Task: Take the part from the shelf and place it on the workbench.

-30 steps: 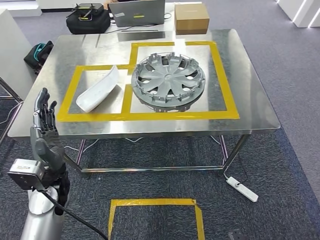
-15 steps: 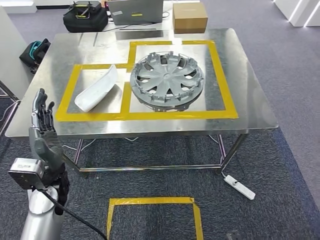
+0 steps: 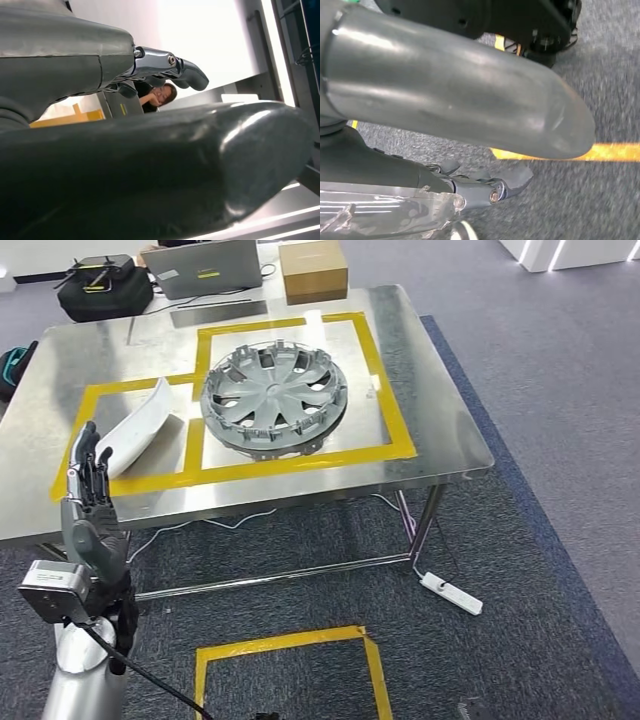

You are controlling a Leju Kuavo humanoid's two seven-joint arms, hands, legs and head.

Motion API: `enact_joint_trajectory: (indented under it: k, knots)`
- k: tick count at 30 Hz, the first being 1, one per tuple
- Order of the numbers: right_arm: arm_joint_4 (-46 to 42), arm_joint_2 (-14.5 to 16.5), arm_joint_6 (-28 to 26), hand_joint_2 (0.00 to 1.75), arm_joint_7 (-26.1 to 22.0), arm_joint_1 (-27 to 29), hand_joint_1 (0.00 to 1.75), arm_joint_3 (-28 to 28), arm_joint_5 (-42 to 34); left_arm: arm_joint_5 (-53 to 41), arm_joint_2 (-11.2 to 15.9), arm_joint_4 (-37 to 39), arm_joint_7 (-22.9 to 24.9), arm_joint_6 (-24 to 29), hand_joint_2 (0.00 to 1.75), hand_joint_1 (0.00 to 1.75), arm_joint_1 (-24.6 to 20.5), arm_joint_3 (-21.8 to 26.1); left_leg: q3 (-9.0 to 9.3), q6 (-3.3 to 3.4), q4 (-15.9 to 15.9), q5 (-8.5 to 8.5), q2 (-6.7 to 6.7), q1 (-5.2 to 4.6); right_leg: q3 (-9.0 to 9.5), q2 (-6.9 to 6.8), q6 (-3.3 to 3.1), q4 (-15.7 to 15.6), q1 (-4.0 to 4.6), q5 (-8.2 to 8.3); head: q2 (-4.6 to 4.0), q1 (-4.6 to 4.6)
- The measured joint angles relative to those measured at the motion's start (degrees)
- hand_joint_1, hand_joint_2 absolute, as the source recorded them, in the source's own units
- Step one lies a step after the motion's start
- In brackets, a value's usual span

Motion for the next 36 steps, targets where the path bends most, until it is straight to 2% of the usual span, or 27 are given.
enact_joint_trajectory:
  k: [2,4,6,7,8,9,11,12,13,14,15,17,18,19,20,22,24,25,27,28,29,30,31,33,34,35,36]
  knots:
    - [-0.01,0.01,0.00,0.00,0.05,-0.05,0.00,0.00,0.00,0.01,0.01,-0.01,0.00,0.01,0.00,0.00,-0.02,0.02,4.27,0.75,-7.46,3.03,-1.40,-0.08,-0.06,1.10,0.16,0.03,0.05,0.07,0.00,-0.01]
    - [-0.01,0.01,0.03,0.00,0.05,-0.10,0.00,0.00,0.00,0.01,-0.02,-0.02,-0.01,0.01,0.00,0.00,-0.05,0.03,7.05,0.90,-12.85,3.98,-2.66,-0.12,-0.43,1.98,0.68,0.03,0.06,0.24,0.00,0.03]
    - [0.00,0.01,0.08,0.00,0.06,0.03,0.00,0.00,0.00,0.00,-0.05,-0.02,-0.01,0.01,0.00,0.00,-0.06,0.05,7.36,0.78,-13.98,3.79,-2.57,-0.27,-0.77,2.61,1.55,-0.45,-0.18,0.63,0.00,0.04]
    - [0.00,-0.01,0.10,0.00,0.07,0.16,0.00,-0.01,-0.01,0.01,-0.09,-0.02,0.00,0.01,0.00,0.00,-0.08,0.07,7.35,0.96,-14.15,3.95,-2.23,-0.28,-0.93,2.38,1.95,-0.63,-0.32,0.72,0.00,0.06]
    - [0.01,-0.02,0.10,0.00,0.07,0.24,0.00,-0.01,-0.01,0.01,-0.14,-0.02,0.00,0.01,0.00,0.00,-0.11,0.10,7.42,1.28,-14.37,4.10,-1.86,-0.26,-1.27,1.51,2.23,-0.22,-0.26,0.37,0.00,0.17]
    - [0.01,-0.04,0.13,0.00,0.07,0.22,0.00,-0.01,-0.02,0.01,-0.19,-0.02,0.00,0.01,0.00,0.00,-0.12,0.13,7.48,1.63,-14.60,4.24,-1.41,-0.25,-2.13,0.31,2.39,1.40,-0.12,-0.65,0.00,0.33]
    - [0.01,-0.05,0.15,0.00,0.07,0.01,0.00,0.00,-0.04,0.01,-0.25,-0.01,0.00,0.01,0.00,0.00,-0.01,0.22,7.49,2.19,-14.73,4.29,-0.44,-0.54,-5.29,-2.05,2.44,8.15,0.19,-4.21,0.00,0.61]
    - [0.01,-0.07,0.17,0.00,0.07,-0.07,0.00,0.00,-0.05,0.01,-0.25,-0.01,0.00,0.01,0.00,0.00,0.06,0.27,7.46,2.37,-14.72,4.28,0.08,-0.78,-7.08,-2.46,2.43,12.09,0.23,-5.88,0.00,0.63]
    - [0.01,-0.09,0.16,0.00,0.07,-0.07,0.00,-0.02,-0.06,0.01,-0.25,0.00,0.00,0.01,0.00,0.00,0.13,0.32,7.45,2.48,-14.71,4.26,0.59,-1.00,-8.21,-2.59,2.38,14.72,0.29,-6.69,0.00,0.62]
    - [0.01,-0.11,0.16,0.00,0.07,-0.02,0.00,-0.03,-0.07,0.00,-0.25,0.01,0.00,0.01,0.00,0.00,0.16,0.34,7.46,2.54,-14.69,4.26,1.04,-1.19,-8.38,-2.64,2.28,15.42,0.38,-6.50,0.00,0.62]
    - [0.01,-0.13,0.16,0.00,0.07,0.04,0.00,-0.05,-0.07,0.00,-0.25,0.00,0.00,0.01,0.00,0.00,0.17,0.37,7.50,2.55,-14.68,4.25,1.45,-1.31,-7.34,-2.76,2.11,13.73,0.51,-5.29,0.00,0.62]
    - [0.01,-0.16,0.17,0.00,0.07,0.02,0.00,-0.07,-0.07,0.00,-0.25,0.00,0.00,0.01,0.00,0.00,0.17,0.40,7.65,2.48,-14.62,4.21,2.19,-1.54,-2.93,-4.19,1.60,5.80,0.95,-2.01,0.00,0.63]
    - [0.01,-0.17,0.17,0.00,0.06,-0.08,0.00,-0.07,-0.07,0.00,-0.24,-0.01,0.00,0.01,0.00,0.00,0.16,0.42,7.70,2.38,-14.54,4.17,2.51,-1.72,-0.90,-4.93,1.27,2.24,1.15,-0.86,0.00,0.60]
    - [0.01,-0.18,0.18,0.00,0.06,-0.17,0.00,-0.07,-0.07,0.00,-0.23,-0.01,0.00,0.01,0.00,0.00,0.16,0.43,7.74,2.20,-14.48,4.19,2.82,-1.89,0.31,-5.45,0.97,0.04,1.31,-0.30,0.00,0.56]
    - [0.01,-0.18,0.18,0.00,0.06,-0.24,0.00,-0.07,-0.07,0.00,-0.22,-0.01,0.00,0.01,0.00,0.00,0.16,0.44,7.75,1.96,-14.48,4.26,3.13,-2.02,0.67,-5.57,0.70,-0.71,1.43,-0.23,0.00,0.53]
    - [0.01,-0.18,0.18,0.00,0.07,-0.24,0.00,-0.08,-0.06,0.00,-0.22,-0.02,0.00,0.01,0.00,0.00,0.14,0.45,7.76,1.41,-14.56,4.39,3.65,-2.00,0.49,-4.58,0.08,-0.76,1.40,0.24,0.00,0.52]
    - [0.01,-0.19,0.22,0.00,0.10,-0.23,0.00,-0.09,-0.01,0.00,-0.23,-0.02,0.00,0.01,0.00,0.00,0.11,0.45,7.23,0.73,-13.14,3.00,2.65,-1.81,0.31,-3.75,-0.68,-0.98,1.15,0.75,0.00,0.45]
    - [0.01,-0.19,0.26,0.00,0.13,-0.26,0.00,-0.09,0.03,0.00,-0.22,-0.01,0.00,0.01,0.00,0.00,0.12,0.45,6.28,0.40,-10.77,1.30,1.76,-1.68,0.20,-3.33,-1.03,-1.10,0.99,1.00,0.00,0.39]
    - [0.01,-0.20,0.32,0.00,0.16,-0.31,0.00,-0.10,0.10,0.00,-0.19,0.00,0.00,0.05,0.00,0.00,0.22,0.45,3.17,-0.03,-3.25,-2.79,0.54,-1.48,-0.20,-2.41,-1.31,-1.11,0.91,1.29,0.00,0.34]
    - [0.01,-0.20,0.34,0.00,0.18,-0.30,0.00,-0.11,0.11,0.00,-0.17,0.01,0.00,0.08,0.00,0.00,0.29,0.45,1.85,-0.14,-0.06,-4.02,0.42,-1.40,-0.40,-1.88,-1.31,-1.10,0.89,1.42,0.00,0.35]
    - [0.01,-0.20,0.37,0.00,0.21,-0.27,0.00,-0.13,0.12,0.00,-0.16,0.01,0.00,0.10,0.00,0.00,0.34,0.45,1.30,-0.18,1.44,-4.18,0.38,-1.35,-0.57,-1.33,-1.23,-1.09,0.87,1.55,0.00,0.36]
    - [0.01,-0.20,0.41,0.00,0.23,-0.23,0.00,-0.14,0.13,0.00,-0.16,0.01,0.00,0.11,0.00,0.00,0.37,0.45,1.84,-0.17,0.68,-3.23,0.31,-1.29,-0.68,-0.75,-1.08,-1.09,0.82,1.70,0.00,0.36]
    - [0.01,-0.20,0.45,0.00,0.26,-0.20,0.00,-0.15,0.13,0.00,-0.16,0.01,0.00,0.11,0.00,0.00,0.37,0.45,3.44,-0.12,-2.15,-1.46,0.03,-1.20,-0.75,-0.16,-0.89,-1.08,0.73,1.83,0.00,0.35]
    - [0.01,-0.20,0.48,0.00,0.26,-0.26,0.00,-0.16,0.13,0.00,-0.16,0.01,0.00,0.11,0.00,0.00,0.34,0.45,7.66,-0.01,-9.95,1.69,-1.69,-0.89,-0.94,0.93,-0.38,-0.97,0.65,2.07,0.00,0.33]
    - [0.00,-0.20,0.46,0.00,0.26,-0.33,0.00,-0.17,0.13,0.00,-0.16,0.01,0.01,0.12,0.00,0.00,0.34,0.44,9.05,0.13,-12.71,2.37,-2.50,-0.80,-1.16,1.41,-0.03,-0.95,0.64,2.24,0.01,0.34]
    - [0.00,-0.20,0.43,0.00,0.25,-0.34,0.00,-0.18,0.11,0.00,-0.16,0.01,0.01,0.13,0.00,0.00,0.36,0.45,9.66,0.36,-14.15,2.47,-3.04,-0.79,-1.41,1.82,0.37,-1.01,0.63,2.44,0.01,0.33]
    - [0.00,-0.20,0.40,0.00,0.24,-0.28,0.00,-0.19,0.07,0.00,-0.17,0.01,0.02,0.15,0.00,0.00,0.37,0.46,9.70,0.71,-14.55,2.35,-2.99,-0.91,-1.64,2.24,0.82,-1.17,0.59,2.69,0.01,0.34]
